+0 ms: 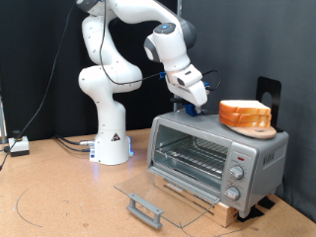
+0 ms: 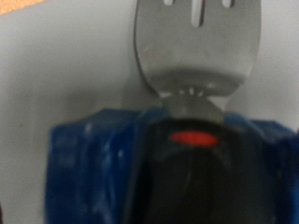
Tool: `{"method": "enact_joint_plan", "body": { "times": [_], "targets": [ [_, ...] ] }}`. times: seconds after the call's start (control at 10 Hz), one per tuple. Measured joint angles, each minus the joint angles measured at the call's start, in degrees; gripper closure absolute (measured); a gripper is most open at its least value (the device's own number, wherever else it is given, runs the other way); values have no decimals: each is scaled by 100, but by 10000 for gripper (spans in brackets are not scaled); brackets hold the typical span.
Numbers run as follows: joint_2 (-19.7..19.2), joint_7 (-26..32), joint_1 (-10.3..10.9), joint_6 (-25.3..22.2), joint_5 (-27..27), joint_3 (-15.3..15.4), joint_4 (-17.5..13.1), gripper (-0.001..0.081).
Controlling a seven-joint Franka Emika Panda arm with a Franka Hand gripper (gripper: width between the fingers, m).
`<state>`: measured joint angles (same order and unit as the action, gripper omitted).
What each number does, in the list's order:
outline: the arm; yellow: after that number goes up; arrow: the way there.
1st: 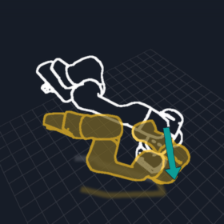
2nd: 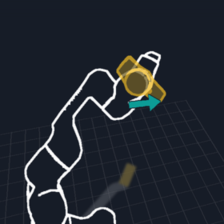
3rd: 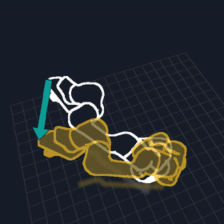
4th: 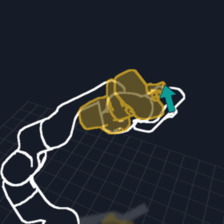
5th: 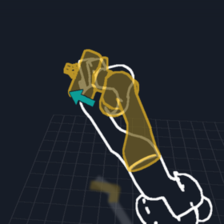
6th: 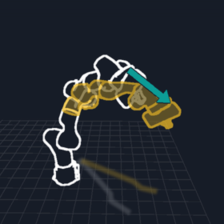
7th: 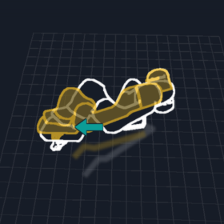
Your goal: Make a piece of toast with the oven
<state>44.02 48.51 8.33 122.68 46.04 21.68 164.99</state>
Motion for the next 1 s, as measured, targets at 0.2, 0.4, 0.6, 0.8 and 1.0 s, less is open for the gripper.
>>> {"method": "enact_joint_plan", "body": {
  "times": [0.2,0.4,0.6,0.8,1.0],
  "targets": [
    [-76,62,20,129,160,109,-12,2],
    [-87,106,31,179,271,189,-19,4],
    [-87,170,46,179,355,206,-36,164],
    [-87,196,47,180,393,228,-41,304],
    [-87,213,48,180,405,231,-42,406]
  ]
}}
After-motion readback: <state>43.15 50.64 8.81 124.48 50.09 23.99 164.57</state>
